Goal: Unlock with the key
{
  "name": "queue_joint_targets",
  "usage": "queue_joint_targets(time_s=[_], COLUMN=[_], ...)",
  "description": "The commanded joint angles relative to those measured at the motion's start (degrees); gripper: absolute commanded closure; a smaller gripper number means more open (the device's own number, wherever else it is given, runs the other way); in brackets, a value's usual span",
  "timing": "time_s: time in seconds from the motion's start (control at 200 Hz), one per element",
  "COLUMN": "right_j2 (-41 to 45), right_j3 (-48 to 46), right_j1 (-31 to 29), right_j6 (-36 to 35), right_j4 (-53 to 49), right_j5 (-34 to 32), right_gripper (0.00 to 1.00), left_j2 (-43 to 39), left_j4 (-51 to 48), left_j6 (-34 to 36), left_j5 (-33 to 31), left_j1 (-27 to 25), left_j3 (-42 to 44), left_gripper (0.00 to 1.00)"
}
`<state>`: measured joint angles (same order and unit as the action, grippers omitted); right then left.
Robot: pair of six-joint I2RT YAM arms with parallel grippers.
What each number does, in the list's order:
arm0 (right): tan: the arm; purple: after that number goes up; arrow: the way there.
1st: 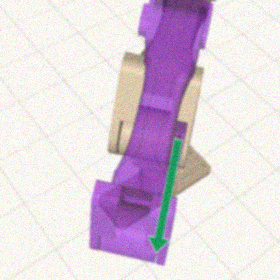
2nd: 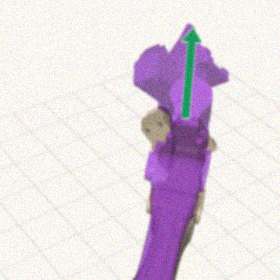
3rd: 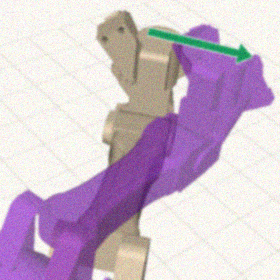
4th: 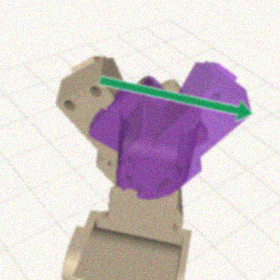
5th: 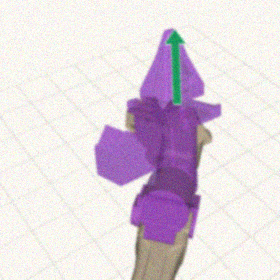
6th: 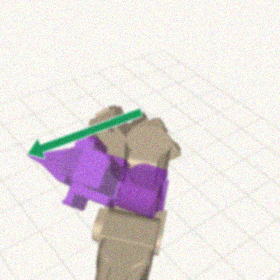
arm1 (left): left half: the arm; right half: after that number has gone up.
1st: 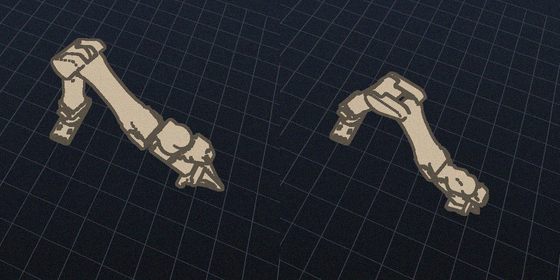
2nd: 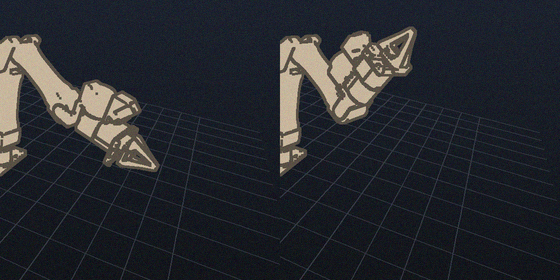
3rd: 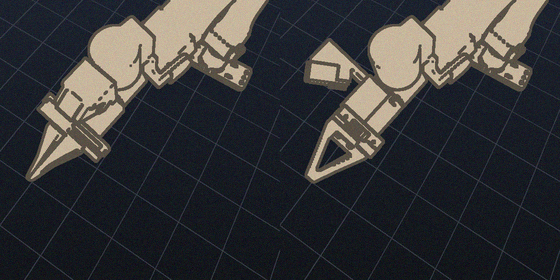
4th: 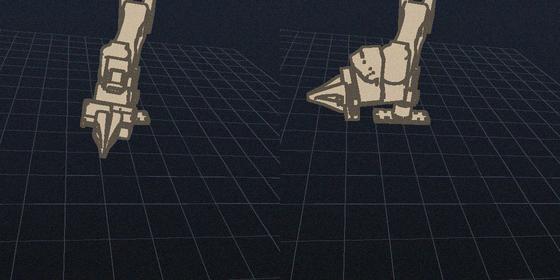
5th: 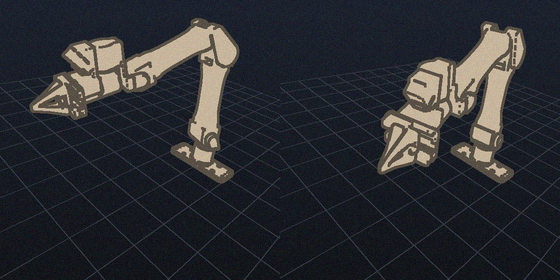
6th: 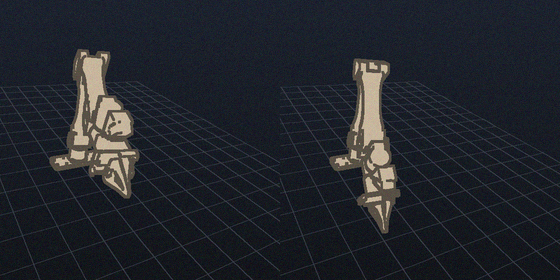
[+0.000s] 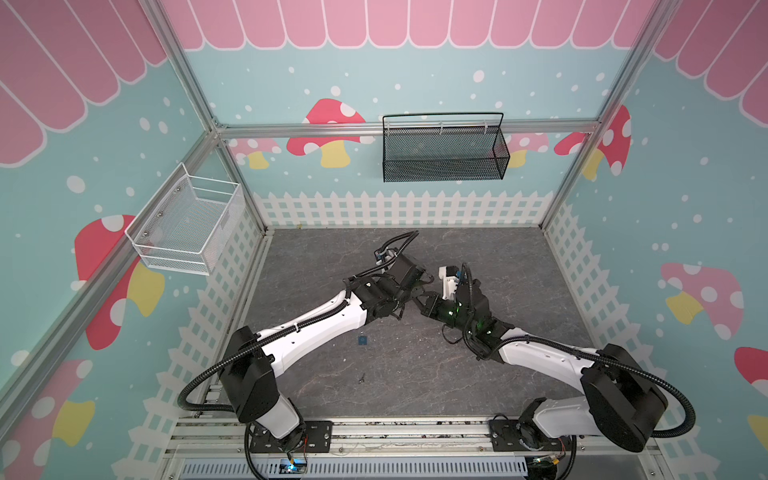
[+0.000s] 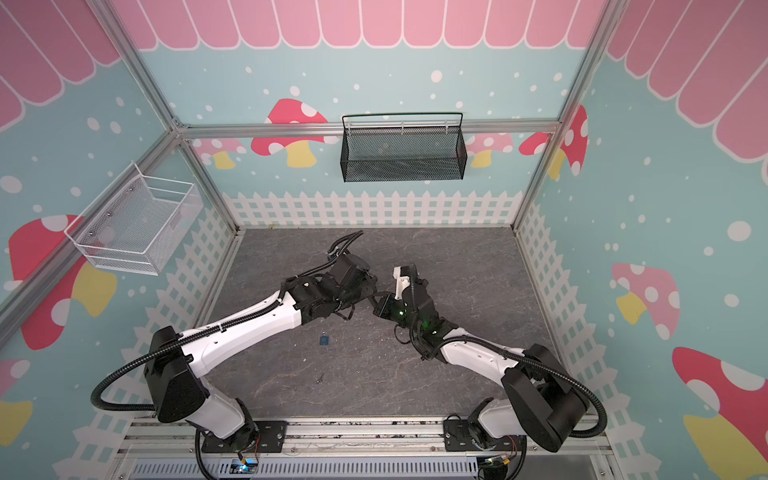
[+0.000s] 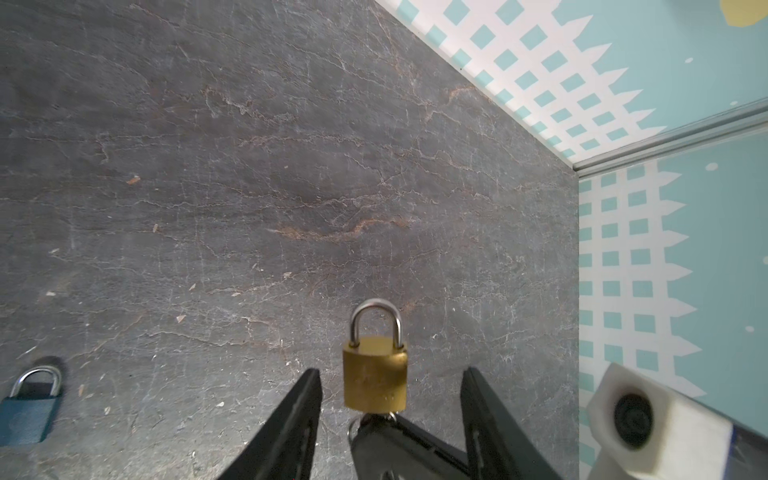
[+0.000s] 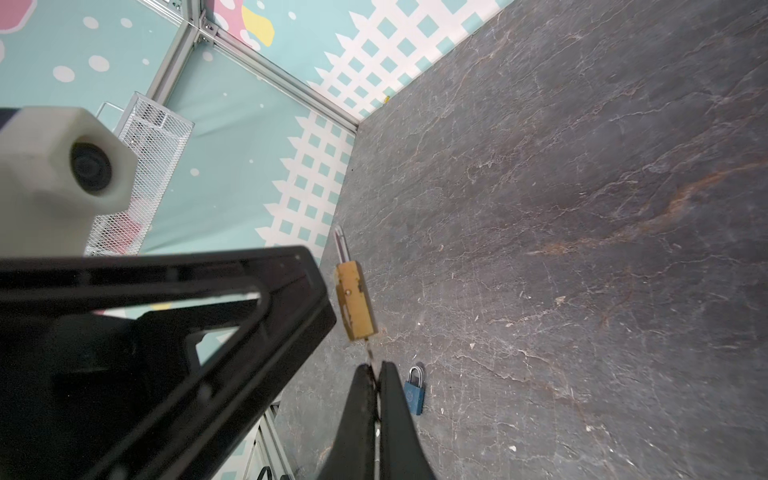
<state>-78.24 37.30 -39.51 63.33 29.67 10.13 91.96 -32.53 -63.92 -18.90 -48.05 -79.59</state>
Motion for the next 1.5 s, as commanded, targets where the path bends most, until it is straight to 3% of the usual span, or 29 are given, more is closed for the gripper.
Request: queue_joint_targets(time_s=[0.0,0.4,0.85,1.126,1.326,1.496], right_j2=[0.2,0.1,-0.1,0.6,0.3,0.1], right_j3=[1.2,0.8,1.2,1.4,3.1,4.8], right_j1=[-0.8,-1.0,-1.0,-1.0,-1.1,-1.3], right_j6=[1.2,2.8,2.4,1.7,-3.8,-6.8], right_j4=[2.0,2.6,1.8,1.3,1.7,1.1], right_j5=[0.2,-0.6,-1.4,-2.9,-5.5,-8.6], right_gripper=[1.0,1.0,1.0,1.0,1.0,1.0], left_j2=[0.6,1.9,2.2,1.5,1.5,2.3], left_j4=[2.2,3.4,3.1,2.3,3.9,1.4], left_j6=[-2.4,-1.7,-0.3,0.8,-1.1,-0.3], left_j5=[-1.5,0.3,2.3,3.4,12.6,15.5], left_j1=[0.6,0.6,0.5,-0.1,-1.2,-2.9], left_j3=[1.4,2.1,2.2,2.6,4.2,2.6], left_gripper=[0.51,0.66,0.75,0.97,1.0,1.0])
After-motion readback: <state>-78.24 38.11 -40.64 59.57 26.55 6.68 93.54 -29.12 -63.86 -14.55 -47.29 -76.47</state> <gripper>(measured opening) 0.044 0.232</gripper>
